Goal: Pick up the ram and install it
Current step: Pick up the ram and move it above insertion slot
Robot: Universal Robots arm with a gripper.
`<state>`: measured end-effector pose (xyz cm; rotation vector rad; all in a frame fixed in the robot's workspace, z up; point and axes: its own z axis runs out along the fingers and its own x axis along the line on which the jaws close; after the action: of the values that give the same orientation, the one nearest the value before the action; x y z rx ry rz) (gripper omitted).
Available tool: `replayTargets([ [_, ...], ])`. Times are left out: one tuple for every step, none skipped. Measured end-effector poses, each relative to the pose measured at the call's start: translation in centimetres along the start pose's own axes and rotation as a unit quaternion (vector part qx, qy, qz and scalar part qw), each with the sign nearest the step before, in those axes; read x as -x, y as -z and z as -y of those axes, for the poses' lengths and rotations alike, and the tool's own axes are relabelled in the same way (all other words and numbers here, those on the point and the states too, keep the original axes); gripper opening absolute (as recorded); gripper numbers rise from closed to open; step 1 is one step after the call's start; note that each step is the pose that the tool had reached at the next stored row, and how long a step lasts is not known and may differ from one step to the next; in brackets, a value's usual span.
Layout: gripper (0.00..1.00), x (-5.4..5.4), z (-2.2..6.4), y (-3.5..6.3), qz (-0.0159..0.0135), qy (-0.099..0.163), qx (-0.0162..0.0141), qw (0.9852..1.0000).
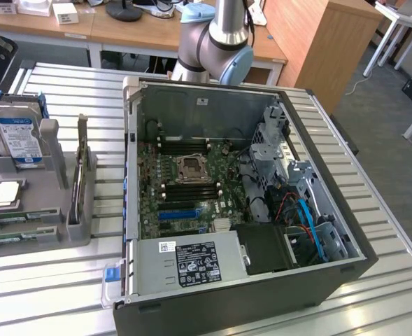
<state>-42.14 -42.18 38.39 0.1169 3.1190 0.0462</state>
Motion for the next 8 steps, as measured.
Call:
replayTargets([
  [0.11,0.00,0.00,0.00,0.0000,0.000,0.0000,1.0000],
  [0.11,0.00,0.00,0.00,0.0000,0.000,0.0000,1.0000],
  [0.11,0.00,0.00,0.00,0.0000,0.000,0.0000,1.0000],
  [0.11,0.00,0.00,0.00,0.0000,0.000,0.0000,1.0000],
  [0.11,0.00,0.00,0.00,0.0000,0.001,0.0000,1.0000],
  [0.11,0.00,0.00,0.00,-0.0001,0.004,0.0000,1.0000],
  [0.11,0.00,0.00,0.00,-0.0002,0.007,0.0001,1.0000],
  [0.11,0.00,0.00,0.00,-0.0003,0.011,0.0001,0.9999],
])
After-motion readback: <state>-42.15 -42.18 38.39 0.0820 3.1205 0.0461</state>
